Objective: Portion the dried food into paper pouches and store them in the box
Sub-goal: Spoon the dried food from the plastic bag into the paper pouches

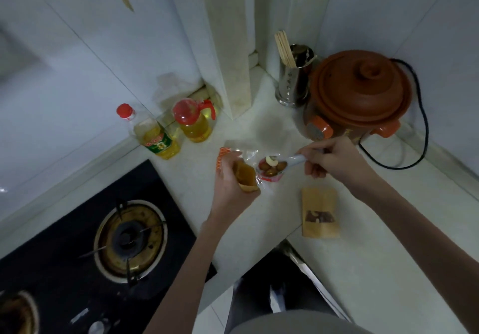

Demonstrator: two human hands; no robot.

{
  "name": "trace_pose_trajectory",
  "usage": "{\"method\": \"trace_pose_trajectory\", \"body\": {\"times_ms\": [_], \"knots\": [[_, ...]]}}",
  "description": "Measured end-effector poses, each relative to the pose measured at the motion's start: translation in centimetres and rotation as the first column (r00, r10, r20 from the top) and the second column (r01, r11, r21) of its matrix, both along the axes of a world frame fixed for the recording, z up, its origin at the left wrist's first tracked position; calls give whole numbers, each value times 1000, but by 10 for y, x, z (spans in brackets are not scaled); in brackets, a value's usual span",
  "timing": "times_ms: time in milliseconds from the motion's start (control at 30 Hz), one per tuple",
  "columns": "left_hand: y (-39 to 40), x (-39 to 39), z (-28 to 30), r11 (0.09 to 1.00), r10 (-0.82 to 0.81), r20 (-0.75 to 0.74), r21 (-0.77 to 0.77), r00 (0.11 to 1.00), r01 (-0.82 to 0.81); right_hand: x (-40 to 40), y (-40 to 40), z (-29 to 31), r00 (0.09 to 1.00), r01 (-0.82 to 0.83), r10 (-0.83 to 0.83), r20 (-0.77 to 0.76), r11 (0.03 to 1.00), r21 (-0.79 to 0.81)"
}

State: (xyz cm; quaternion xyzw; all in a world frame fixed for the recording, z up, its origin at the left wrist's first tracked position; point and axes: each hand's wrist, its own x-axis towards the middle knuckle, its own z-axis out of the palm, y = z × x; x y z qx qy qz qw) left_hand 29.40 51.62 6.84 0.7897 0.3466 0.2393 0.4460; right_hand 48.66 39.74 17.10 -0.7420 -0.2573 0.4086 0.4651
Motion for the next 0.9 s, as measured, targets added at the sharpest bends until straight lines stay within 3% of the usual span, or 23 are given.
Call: {"method": "trace_pose_trajectory", "body": {"times_ms": [100, 200, 333, 400, 533, 633, 767, 900], "knots": [[-9, 9, 22, 1000, -2, 20, 26, 1000, 2, -6, 10, 21, 996, -36, 37, 84, 999, -18], [-11, 17, 39, 999, 19, -14, 31, 1000, -18, -14, 14, 39, 948, -112, 120, 295, 993, -43], [-15, 18, 47, 998, 17, -46, 59, 999, -14, -29, 14, 58, 732, -280, 272, 624, 956, -88], [-17, 17, 49, 998, 14, -28, 66, 1000, -12, -34, 14, 62, 653, -360, 341, 676, 925, -118], [-20, 14, 47, 999, 49, -5, 18, 999, -49, -39, 14, 63, 615, -389, 344, 709, 915, -107], [-25, 9, 38, 997, 68, 35, -36, 997, -67, -38, 9, 56, 675, -349, 268, 688, 937, -22], [-28, -2, 9, 975, 156, 22, -166, 987, -150, -14, 1, 24, 853, -63, -18, 521, 989, 136], [-36, -21, -33, 841, 311, -136, -421, 941, -339, 4, -16, -36, 907, 79, -86, 412, 996, 34]]}}
